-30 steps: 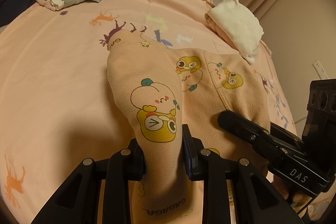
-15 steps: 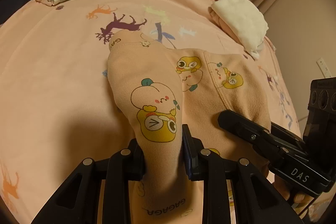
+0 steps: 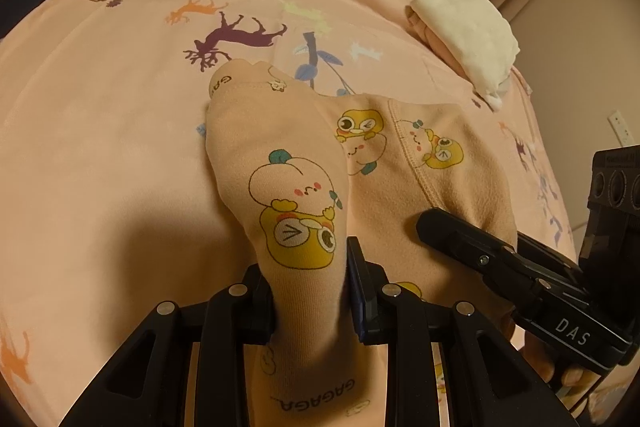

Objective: Fold small clothes

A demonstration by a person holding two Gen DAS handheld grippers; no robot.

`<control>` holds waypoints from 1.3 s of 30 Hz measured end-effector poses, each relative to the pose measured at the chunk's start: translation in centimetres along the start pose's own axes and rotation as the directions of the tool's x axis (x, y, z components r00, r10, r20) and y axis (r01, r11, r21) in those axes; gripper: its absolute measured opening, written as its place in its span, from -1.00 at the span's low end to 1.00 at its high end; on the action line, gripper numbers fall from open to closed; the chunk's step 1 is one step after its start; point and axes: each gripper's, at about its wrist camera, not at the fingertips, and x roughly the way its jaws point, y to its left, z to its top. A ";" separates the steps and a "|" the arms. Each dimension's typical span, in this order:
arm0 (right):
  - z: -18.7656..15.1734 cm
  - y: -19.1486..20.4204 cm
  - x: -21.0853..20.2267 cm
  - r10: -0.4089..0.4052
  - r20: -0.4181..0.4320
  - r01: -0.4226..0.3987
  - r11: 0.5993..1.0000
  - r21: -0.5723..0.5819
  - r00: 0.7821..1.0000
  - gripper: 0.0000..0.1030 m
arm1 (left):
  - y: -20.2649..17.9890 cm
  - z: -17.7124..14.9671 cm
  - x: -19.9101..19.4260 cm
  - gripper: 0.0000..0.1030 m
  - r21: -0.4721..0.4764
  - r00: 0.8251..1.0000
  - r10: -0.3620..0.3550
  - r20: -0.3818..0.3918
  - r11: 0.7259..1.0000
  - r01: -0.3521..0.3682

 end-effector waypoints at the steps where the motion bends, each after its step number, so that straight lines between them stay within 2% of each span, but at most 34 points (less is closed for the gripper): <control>1: 0.0 -0.1 0.0 0.000 -0.001 0.000 1.000 0.001 1.000 -0.51 | 0.0 0.0 0.0 -0.49 0.000 1.000 0.000 -0.001 1.000 0.000; 39: -0.7 -2.3 0.6 0.024 -0.019 -0.022 0.995 0.093 1.000 -0.49 | 0.0 0.0 0.3 -0.47 0.002 1.000 0.007 -0.003 1.000 -0.007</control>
